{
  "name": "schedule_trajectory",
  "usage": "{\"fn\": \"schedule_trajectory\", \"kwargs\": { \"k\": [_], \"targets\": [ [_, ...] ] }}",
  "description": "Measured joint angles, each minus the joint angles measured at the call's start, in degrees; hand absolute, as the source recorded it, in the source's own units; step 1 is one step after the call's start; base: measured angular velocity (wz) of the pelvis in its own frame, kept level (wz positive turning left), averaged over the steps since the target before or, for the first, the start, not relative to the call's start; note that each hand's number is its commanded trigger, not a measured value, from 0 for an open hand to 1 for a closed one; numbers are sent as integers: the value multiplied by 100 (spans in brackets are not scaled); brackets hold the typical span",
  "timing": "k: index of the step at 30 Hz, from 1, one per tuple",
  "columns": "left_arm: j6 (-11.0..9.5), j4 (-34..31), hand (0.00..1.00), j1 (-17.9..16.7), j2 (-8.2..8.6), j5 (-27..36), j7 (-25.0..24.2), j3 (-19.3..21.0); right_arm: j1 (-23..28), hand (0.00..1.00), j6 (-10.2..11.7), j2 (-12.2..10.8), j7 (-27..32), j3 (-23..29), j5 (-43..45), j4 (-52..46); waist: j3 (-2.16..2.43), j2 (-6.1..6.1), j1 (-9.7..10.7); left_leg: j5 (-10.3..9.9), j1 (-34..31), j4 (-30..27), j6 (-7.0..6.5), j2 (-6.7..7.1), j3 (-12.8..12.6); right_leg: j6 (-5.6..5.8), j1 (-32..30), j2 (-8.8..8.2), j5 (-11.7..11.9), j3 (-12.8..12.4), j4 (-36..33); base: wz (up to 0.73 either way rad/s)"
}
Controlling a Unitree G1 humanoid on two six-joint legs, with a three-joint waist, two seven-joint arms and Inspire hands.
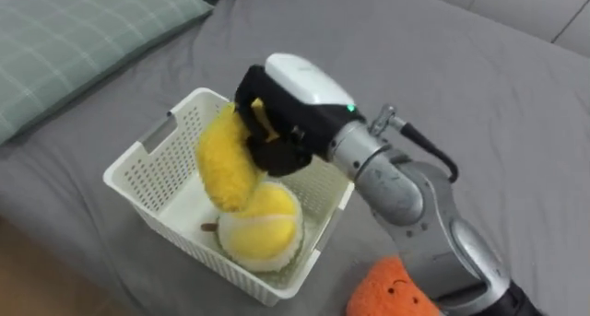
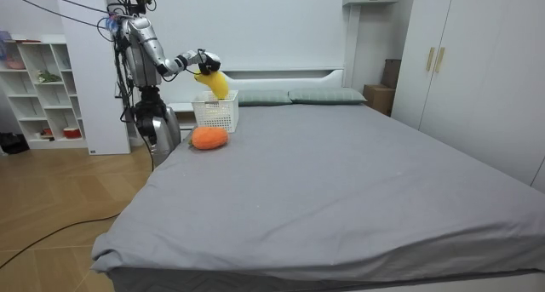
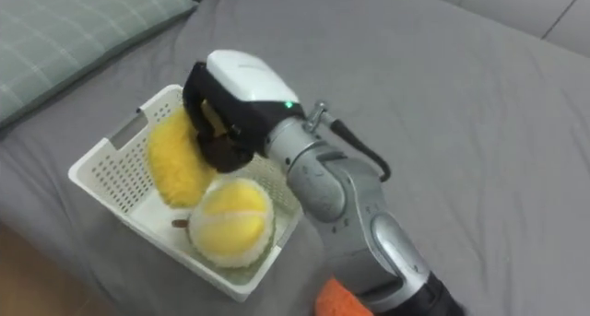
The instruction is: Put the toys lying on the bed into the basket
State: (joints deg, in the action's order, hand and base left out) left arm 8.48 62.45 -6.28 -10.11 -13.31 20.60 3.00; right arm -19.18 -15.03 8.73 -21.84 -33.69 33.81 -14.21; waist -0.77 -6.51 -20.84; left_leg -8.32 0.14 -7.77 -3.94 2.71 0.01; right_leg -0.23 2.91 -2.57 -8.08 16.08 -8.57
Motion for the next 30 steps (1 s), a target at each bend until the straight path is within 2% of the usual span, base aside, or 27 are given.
{"fn": "schedule_trajectory", "kwargs": {
  "k": [2,4,5,6,7,8,10,18,30],
  "targets": [
    [5,-3,0,11,-2,0,3,-59,0,100,0,-82,-94,-124,-16,70,-41,-42,-4,0,-51,-2,-3,11,49,1,-19,-5,0,44,5,12],
    [35,-17,0,12,21,-68,-5,-96,0,100,0,-155,-146,-158,-7,147,-39,-64,-8,2,-89,-11,-7,16,54,1,-59,-7,0,53,6,2],
    [37,-18,0,24,34,-150,-7,-96,0,95,5,-196,-146,-162,13,234,-38,-67,-33,4,-102,-11,-10,17,54,1,-83,-11,0,102,6,0],
    [40,-18,0,35,34,-197,-7,-96,0,54,4,-209,-143,-162,25,283,-38,-66,-33,6,-99,-12,-11,17,53,1,-90,-12,0,119,6,0],
    [41,-24,0,55,32,-259,-4,-96,0,54,5,-216,-135,-168,28,389,-40,-62,-34,6,-102,-12,-12,17,53,1,-95,-15,0,121,9,0],
    [41,-25,0,78,30,-259,0,-97,1,25,2,-217,-126,-176,29,501,-43,-57,-34,6,-102,-11,-12,17,53,1,-95,-13,0,122,16,0],
    [41,-26,0,103,32,-256,0,-97,1,0,4,-216,-102,-197,25,628,-48,-48,-27,6,-110,-6,-12,17,47,1,-90,-10,0,118,38,0],
    [88,-55,0,134,37,-255,0,-96,1,0,17,-153,171,-321,71,1374,-51,-32,-35,6,-141,-9,-9,17,42,1,-96,-13,0,130,82,0],
    [164,-54,0,129,54,-259,-39,-86,1,0,10,3,184,-303,81,1397,-49,-36,-1,6,-146,-31,-9,21,38,1,-93,-14,0,122,80,0]
  ]
}}
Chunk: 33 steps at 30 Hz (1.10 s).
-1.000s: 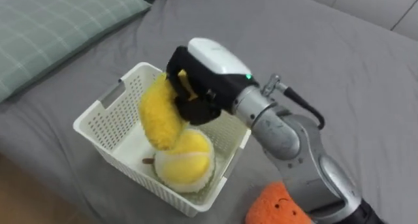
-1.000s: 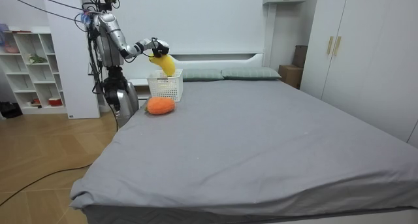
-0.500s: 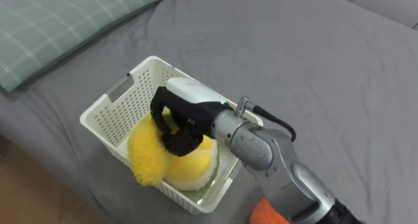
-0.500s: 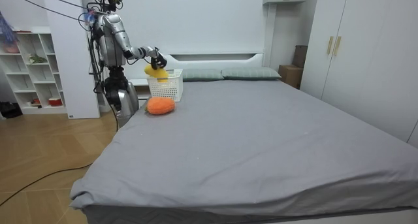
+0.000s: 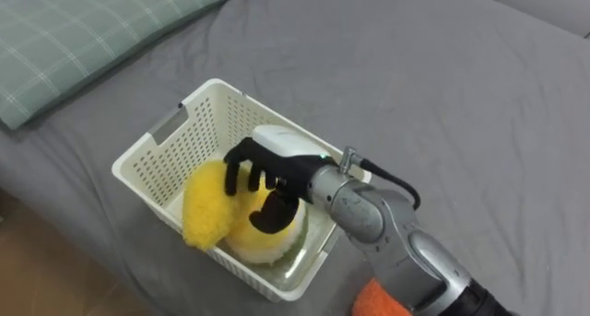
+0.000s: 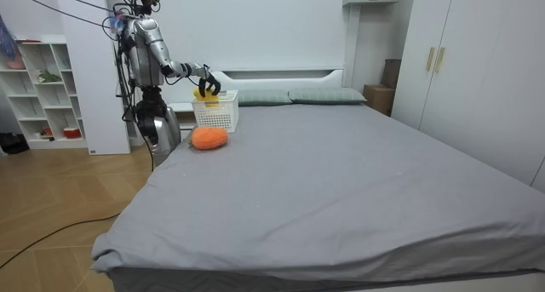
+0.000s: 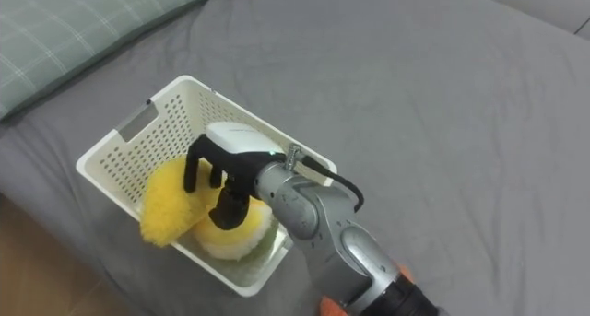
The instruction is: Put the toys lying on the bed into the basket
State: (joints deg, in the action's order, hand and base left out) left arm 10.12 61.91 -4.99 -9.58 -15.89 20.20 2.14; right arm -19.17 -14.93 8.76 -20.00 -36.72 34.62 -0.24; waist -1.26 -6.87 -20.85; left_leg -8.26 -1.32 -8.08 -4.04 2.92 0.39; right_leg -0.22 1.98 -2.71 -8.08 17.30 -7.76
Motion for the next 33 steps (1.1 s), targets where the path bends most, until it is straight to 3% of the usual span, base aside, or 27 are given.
{"fn": "schedule_trajectory", "kwargs": {
  "k": [6,11,13,16,17,18,20,23,26,33],
  "targets": [
    [30,-1,0,-17,10,1,8,96,14,0,38,66,210,343,191,-77,3,12,70,0,6,-37,0,-1,-13,0,13,-6,0,-10,-2,-1],
    [32,2,0,-176,11,5,57,224,326,0,118,126,705,1066,-104,-443,11,119,246,-7,85,-58,-6,2,-26,0,104,-7,1,-36,-4,0],
    [37,5,0,-249,20,16,56,376,487,0,159,171,906,1278,-347,-591,52,183,389,-9,114,-55,-8,1,-35,1,131,-3,2,-72,-6,-3],
    [24,-1,0,-331,43,11,71,622,835,0,272,233,1232,1741,-710,-786,61,269,550,-11,202,-45,-11,-6,-117,3,205,-6,3,-145,-7,-10],
    [24,-1,0,-389,58,11,104,658,968,0,282,253,1378,1915,-928,-786,101,291,679,-11,203,-38,-11,-6,-119,3,211,-12,2,-156,-17,-7],
    [24,-1,0,-416,76,14,143,670,1022,0,282,267,1424,2015,-999,-787,112,302,747,-11,227,-38,-11,-11,-144,3,208,-19,2,-164,-23,-12],
    [20,-58,0,-552,203,21,223,828,1227,0,287,294,1619,2426,-1132,-786,114,347,947,-12,296,-20,-12,-25,-236,3,209,-17,3,-288,-52,-22],
    [25,-131,0,-604,326,24,224,1111,1589,0,288,389,1888,2949,-1225,-719,135,326,1139,-14,332,-20,-13,-40,-303,2,197,-25,3,-336,-96,-14],
    [26,-191,0,-661,326,17,206,1115,1827,0,285,433,2049,3371,-1437,-293,139,313,1350,-23,404,-17,-17,-43,-359,0,261,-14,4,-435,-107,-13],
    [-7,-203,0,-733,326,8,215,1123,2470,0,224,446,2073,3651,-1410,498,148,276,1578,-84,458,-27,-34,-53,-496,15,252,-10,-7,-588,-186,-11]
  ]
}}
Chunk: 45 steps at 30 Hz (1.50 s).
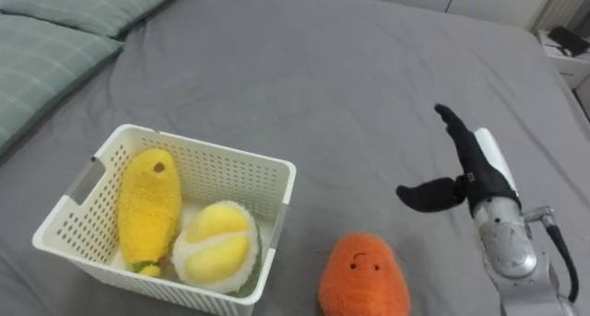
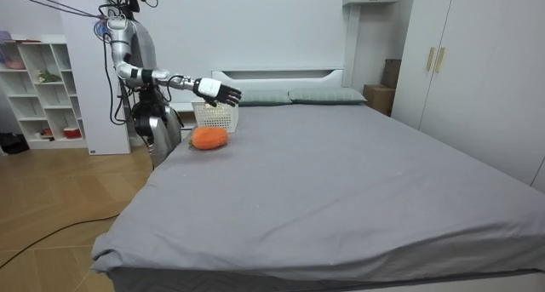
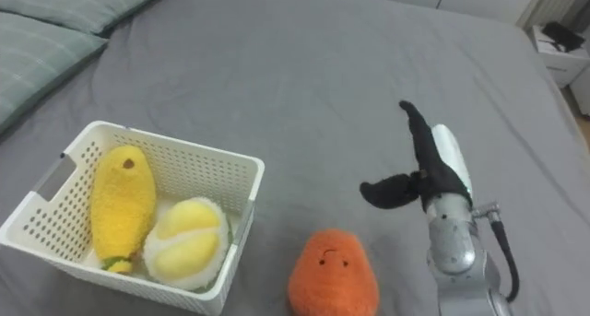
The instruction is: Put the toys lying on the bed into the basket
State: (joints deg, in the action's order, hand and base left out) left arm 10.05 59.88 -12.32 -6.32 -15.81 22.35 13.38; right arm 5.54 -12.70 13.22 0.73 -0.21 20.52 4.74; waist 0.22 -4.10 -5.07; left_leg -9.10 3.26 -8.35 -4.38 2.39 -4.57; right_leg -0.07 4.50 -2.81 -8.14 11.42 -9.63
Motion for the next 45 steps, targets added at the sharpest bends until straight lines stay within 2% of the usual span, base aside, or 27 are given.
{"fn": "schedule_trajectory", "kwargs": {
  "k": [6,12,14,17,20,21,22,26,33,38,45],
  "targets": [
    [49,-39,0,-152,0,0,-8,-14,169,0,3,-5,-143,-125,52,534,-12,-12,6,-28,44,-31,-31,6,-50,23,40,1,-8,-25,-2,-2],
    [86,-154,0,-222,5,0,-39,-31,259,0,-30,-43,-433,-464,126,728,-19,-19,-44,-52,30,-43,-50,24,-41,48,39,4,-19,-34,-2,0],
    [86,-154,0,-217,3,4,-39,-87,256,0,-38,-147,-476,-623,282,986,-19,-14,-144,-81,30,-69,-50,22,-44,50,39,8,-18,-52,-1,-5],
    [87,-204,0,-220,15,-1,-39,-161,258,0,-111,-232,-650,-923,486,1143,-27,6,-179,-108,-19,-121,-57,22,-4,54,31,8,-18,-14,0,5],
    [98,-213,0,-198,2,1,-37,-303,244,0,-107,-245,-726,-1181,540,1191,-38,59,-254,-114,-33,-125,-65,27,16,62,31,7,-13,4,3,5],
    [104,-213,0,-185,3,1,-37,-322,234,60,-107,-247,-734,-1230,563,1228,-39,67,-262,-114,-33,-126,-66,28,24,62,37,4,-12,18,4,7],
    [126,-212,0,-171,6,1,-37,-381,229,100,-110,-247,-788,-1297,626,1287,-41,88,-303,-114,-33,-125,-67,32,41,62,40,2,-13,30,4,7],
    [194,-221,0,-151,26,15,-38,-489,130,100,-112,-253,-966,-1452,735,1329,-54,128,-346,-115,-47,-125,-67,34,74,63,36,4,-13,45,12,1],
    [381,-402,0,-246,85,1,-75,-565,-58,100,-201,-248,-967,-1444,933,1353,-53,124,-418,-119,-71,-126,-61,38,174,63,52,2,-13,184,17,7],
    [499,-474,0,-250,88,-4,-100,-562,-171,100,-247,-346,-966,-1488,979,1736,-40,103,-526,-119,-79,-125,-62,38,207,63,63,-6,-13,291,20,5],
    [490,-474,0,-191,87,-2,-105,-557,-168,100,-233,-366,-966,-1494,977,1815,-41,106,-592,-119,-75,-132,-61,46,210,64,106,-4,-13,281,98,0]
  ]
}}
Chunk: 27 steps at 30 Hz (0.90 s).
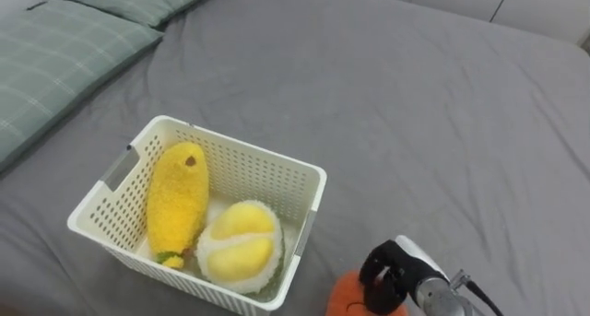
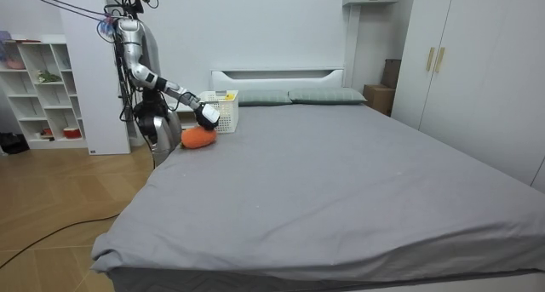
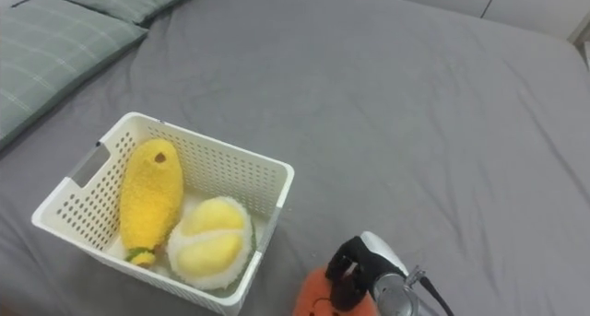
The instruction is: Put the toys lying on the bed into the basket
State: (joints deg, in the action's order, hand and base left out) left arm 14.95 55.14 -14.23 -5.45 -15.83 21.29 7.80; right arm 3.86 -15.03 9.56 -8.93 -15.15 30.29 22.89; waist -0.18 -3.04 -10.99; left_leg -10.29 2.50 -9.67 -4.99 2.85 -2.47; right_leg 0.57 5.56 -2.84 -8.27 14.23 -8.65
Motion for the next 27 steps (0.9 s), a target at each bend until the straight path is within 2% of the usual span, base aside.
{"fn": "schedule_trajectory", "kwargs": {
  "k": [10,20,27],
  "targets": [
    [-25,-3,0,-62,-4,-3,-36,103,3,100,13,4,64,91,196,-37,6,-56,153,1,-19,-18,1,6,15,0,3,-3,0,-7,-3,0],
    [-235,-32,0,-113,-48,-2,-75,166,4,100,114,37,84,369,170,-151,0,-200,198,-1,-2,-16,-1,1,-16,1,4,-5,0,-35,-11,0],
    [-246,22,0,-160,-43,8,-67,357,-1,100,126,30,73,719,158,-820,-10,-177,283,0,74,4,0,-6,-60,1,48,7,0,-133,-9,-3]
  ]
}}
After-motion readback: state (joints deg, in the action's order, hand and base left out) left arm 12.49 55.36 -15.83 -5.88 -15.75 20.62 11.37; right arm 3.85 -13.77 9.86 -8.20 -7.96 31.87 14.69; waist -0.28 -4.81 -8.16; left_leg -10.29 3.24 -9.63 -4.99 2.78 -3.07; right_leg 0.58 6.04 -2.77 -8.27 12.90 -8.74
